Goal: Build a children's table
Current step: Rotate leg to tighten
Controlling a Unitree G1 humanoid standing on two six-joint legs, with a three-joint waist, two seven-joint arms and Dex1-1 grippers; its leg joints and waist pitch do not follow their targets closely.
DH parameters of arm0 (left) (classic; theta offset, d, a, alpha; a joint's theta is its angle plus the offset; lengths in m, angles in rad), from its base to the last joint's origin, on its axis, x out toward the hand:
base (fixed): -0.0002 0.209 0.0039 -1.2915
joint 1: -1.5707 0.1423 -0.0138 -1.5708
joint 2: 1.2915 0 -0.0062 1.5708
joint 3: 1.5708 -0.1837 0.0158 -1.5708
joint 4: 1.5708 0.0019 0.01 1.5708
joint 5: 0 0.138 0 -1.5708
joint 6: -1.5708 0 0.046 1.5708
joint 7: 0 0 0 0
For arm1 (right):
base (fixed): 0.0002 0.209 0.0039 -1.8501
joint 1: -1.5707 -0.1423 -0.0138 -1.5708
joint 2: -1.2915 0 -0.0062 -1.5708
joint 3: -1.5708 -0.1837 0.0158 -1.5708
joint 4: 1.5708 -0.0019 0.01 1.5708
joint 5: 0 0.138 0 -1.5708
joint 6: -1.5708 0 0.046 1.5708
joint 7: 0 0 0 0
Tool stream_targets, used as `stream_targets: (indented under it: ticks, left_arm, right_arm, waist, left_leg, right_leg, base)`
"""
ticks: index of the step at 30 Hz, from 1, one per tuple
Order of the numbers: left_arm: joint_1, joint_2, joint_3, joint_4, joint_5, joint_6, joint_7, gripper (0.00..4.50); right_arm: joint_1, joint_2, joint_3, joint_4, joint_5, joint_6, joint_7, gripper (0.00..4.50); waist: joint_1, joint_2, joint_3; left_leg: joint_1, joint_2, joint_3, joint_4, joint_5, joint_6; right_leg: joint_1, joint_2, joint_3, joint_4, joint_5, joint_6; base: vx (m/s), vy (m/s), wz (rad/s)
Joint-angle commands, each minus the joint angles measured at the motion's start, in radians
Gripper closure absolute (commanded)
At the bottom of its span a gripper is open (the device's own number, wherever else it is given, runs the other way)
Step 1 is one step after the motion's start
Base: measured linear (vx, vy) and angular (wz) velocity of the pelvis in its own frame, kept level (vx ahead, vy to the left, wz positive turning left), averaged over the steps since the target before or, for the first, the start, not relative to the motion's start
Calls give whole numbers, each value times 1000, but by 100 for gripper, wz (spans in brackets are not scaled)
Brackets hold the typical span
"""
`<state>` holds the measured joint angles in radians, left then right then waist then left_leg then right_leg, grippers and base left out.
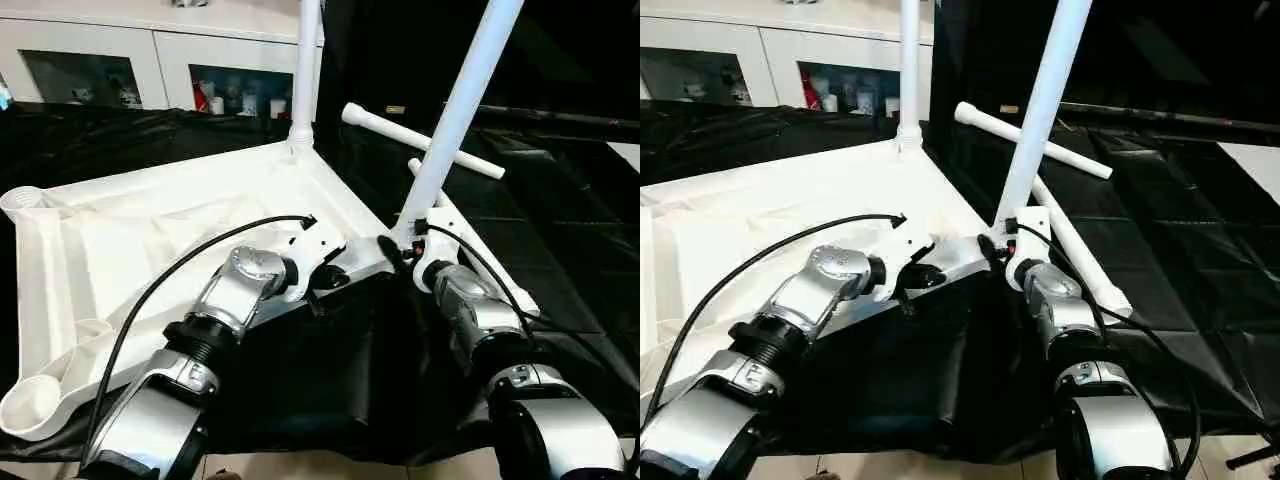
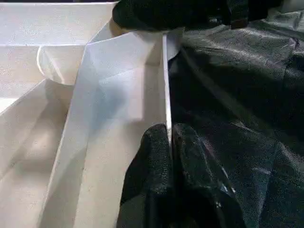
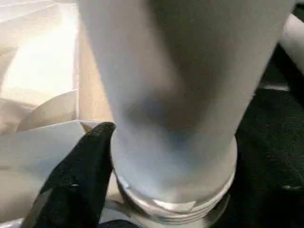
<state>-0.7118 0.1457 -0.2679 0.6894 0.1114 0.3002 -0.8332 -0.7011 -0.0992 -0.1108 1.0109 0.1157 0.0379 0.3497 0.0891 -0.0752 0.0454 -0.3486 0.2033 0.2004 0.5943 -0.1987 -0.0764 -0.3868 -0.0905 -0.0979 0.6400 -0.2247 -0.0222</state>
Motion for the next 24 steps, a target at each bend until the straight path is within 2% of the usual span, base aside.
stream_targets:
  ticks: [1, 5, 7, 8, 10, 12, 14, 18, 20, 23, 24]
  left_arm:
    - [12, -24, -2, -17, -37, -58, -12, 450]
    - [35, 39, 0, -40, -54, -86, -118, 450]
    - [39, 53, 1, -47, -62, -91, -146, 450]
    - [48, 77, 2, -61, -78, -93, -199, 450]
    - [56, 98, 0, -71, -88, -110, -243, 450]
    - [65, 123, -1, -86, -105, -116, -303, 450]
    - [72, 145, -5, -103, -121, -108, -358, 450]
    - [91, 185, -23, -148, -148, -77, -461, 450]
    - [100, 194, -28, -168, -158, -61, -488, 450]
    - [104, 197, -30, -174, -158, -58, -498, 450]
    - [105, 196, -28, -174, -158, -58, -500, 450]
  right_arm:
    - [13, 48, 56, 26, 6, 32, 104, 72]
    - [29, -25, 85, -45, -3, 12, 255, 65]
    - [38, -43, 91, -65, 1, 16, 302, 65]
    - [60, -81, 115, -108, 0, 24, 391, 65]
    - [83, -113, 138, -152, 1, 30, 472, 65]
    - [114, -159, 166, -208, 3, 41, 574, 65]
    - [136, -198, 194, -246, -7, 31, 638, 65]
    - [161, -239, 211, -305, 4, 40, 729, 65]
    - [163, -242, 212, -324, 13, 42, 750, 65]
    - [164, -243, 213, -333, 17, 46, 764, 65]
    - [165, -243, 213, -335, 19, 48, 770, 90]
  waist:
    - [0, -1, -47]
    - [0, -2, -49]
    - [0, -2, -49]
    - [3, -3, -52]
    - [3, -3, -53]
    - [2, -3, -57]
    - [4, -4, -57]
    - [6, -3, -53]
    - [6, -1, -52]
    - [6, 0, -51]
    - [6, -1, -52]
  left_leg:
    - [-1, 40, -24, -77, -182, 20]
    - [-7, 39, -24, -75, -146, 40]
    - [-5, 40, -23, -74, -137, 45]
    - [-6, 41, -23, -72, -105, 55]
    - [-5, 41, -22, -70, -84, 69]
    - [-4, 40, -19, -66, -51, 90]
    - [-6, 39, -17, -62, -32, 114]
    - [-5, 43, -17, -65, -60, 109]
    - [-2, 46, -17, -67, -92, 87]
    - [-3, 44, -18, -68, -101, 72]
    - [-3, 44, -18, -68, -98, 68]
  right_leg:
    - [37, -78, 66, -104, -265, -147]
    - [43, -78, 66, -99, -220, -154]
    - [42, -76, 67, -97, -204, -158]
    - [47, -76, 66, -91, -152, -172]
    - [46, -72, 66, -85, -100, -185]
    - [47, -71, 67, -72, -8, -221]
    - [48, -70, 66, -67, 47, -240]
    - [46, -71, 65, -72, -5, -247]
    - [43, -73, 66, -77, -61, -244]
    - [44, -72, 66, -78, -79, -238]
    - [44, -73, 67, -79, -78, -236]
  base:
    - [0, 0, 0]
    - [0, 0, 0]
    - [0, 0, 0]
    - [0, 0, 0]
    - [0, 0, 0]
    - [0, 0, 0]
    - [0, 0, 0]
    - [0, 0, 0]
    - [0, 0, 0]
    - [0, 0, 0]
    - [0, 0, 0]
